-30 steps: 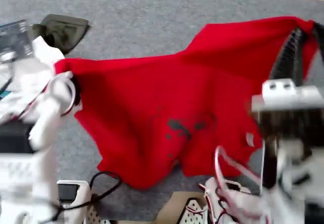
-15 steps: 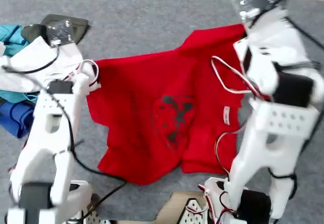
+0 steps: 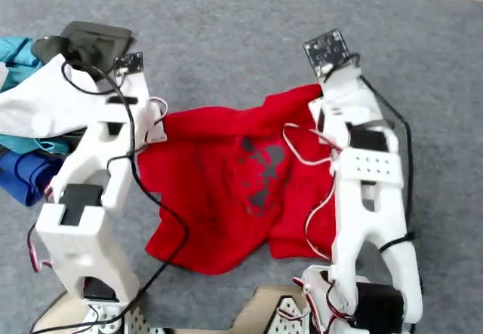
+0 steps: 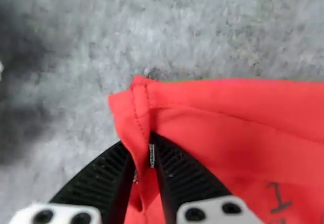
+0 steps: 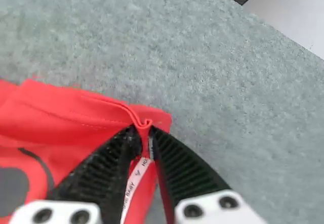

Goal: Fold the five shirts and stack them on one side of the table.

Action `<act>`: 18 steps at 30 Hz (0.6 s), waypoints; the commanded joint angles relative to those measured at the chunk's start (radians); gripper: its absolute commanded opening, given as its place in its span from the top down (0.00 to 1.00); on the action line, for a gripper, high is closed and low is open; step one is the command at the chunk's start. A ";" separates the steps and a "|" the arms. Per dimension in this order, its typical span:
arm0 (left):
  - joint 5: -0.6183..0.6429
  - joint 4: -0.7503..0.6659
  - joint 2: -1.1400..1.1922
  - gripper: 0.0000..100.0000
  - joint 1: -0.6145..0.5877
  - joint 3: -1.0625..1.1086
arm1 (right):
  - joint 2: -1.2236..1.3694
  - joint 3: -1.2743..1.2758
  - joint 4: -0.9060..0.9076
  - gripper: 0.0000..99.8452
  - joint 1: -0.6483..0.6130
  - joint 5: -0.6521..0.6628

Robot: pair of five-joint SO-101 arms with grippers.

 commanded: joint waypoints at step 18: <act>-0.012 0.738 0.048 0.78 -0.066 -0.723 | 0.260 0.002 -0.219 1.00 0.038 -0.097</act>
